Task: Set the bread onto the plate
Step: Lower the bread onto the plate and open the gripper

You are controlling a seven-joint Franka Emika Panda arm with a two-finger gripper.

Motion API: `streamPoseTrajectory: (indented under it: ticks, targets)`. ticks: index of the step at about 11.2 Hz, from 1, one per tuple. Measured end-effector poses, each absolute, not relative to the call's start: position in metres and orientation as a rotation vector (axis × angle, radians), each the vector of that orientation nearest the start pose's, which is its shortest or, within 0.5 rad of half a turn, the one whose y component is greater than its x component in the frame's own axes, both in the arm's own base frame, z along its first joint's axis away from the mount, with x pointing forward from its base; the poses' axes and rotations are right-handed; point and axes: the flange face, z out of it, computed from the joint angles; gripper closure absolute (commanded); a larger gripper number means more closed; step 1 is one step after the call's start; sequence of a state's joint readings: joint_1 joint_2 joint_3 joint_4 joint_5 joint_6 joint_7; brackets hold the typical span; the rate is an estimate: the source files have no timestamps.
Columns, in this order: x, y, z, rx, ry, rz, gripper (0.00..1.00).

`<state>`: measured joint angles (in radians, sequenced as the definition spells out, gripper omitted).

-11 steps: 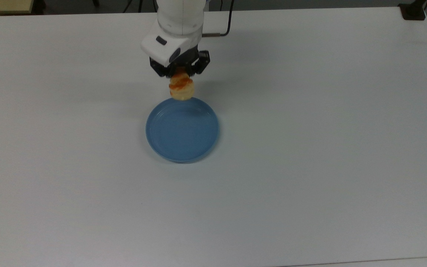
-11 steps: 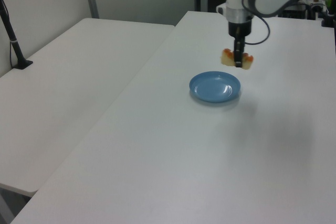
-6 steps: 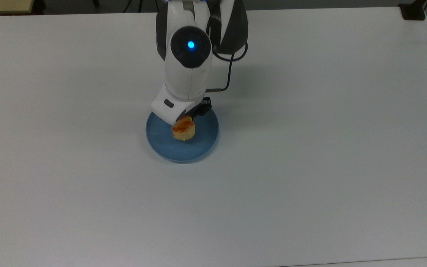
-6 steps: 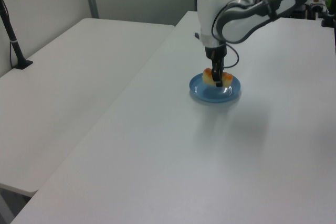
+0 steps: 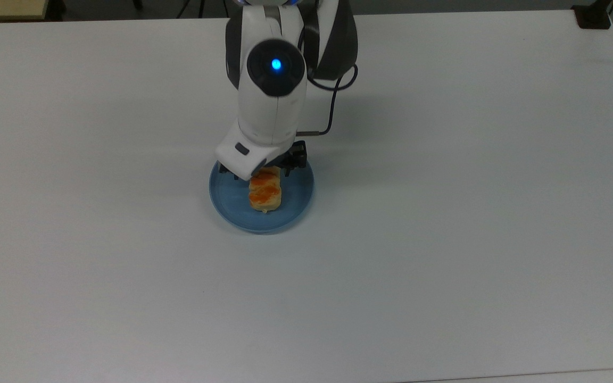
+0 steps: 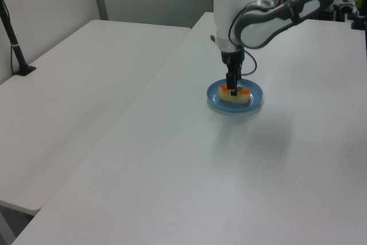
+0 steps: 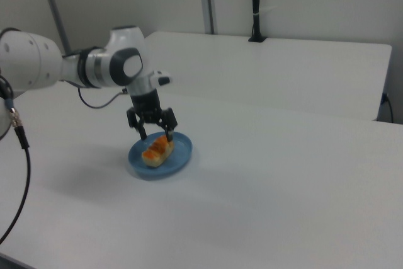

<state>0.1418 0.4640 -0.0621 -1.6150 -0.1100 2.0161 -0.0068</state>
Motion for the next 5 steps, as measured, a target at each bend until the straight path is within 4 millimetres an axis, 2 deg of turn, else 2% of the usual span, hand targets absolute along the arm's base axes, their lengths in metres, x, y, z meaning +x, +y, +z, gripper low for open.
streamPoseTrajectory:
  ticks: [1,2,4,5]
  targets:
    - [0.667,0.050,0.387,-3.261,-0.192,0.029,0.00]
    - [0.656,0.046,0.433,-3.261,-0.154,-0.003,0.00]
    - [0.615,0.035,0.523,-3.255,-0.055,-0.005,0.00]
    - [0.598,0.031,0.552,-3.251,0.035,-0.016,0.00]
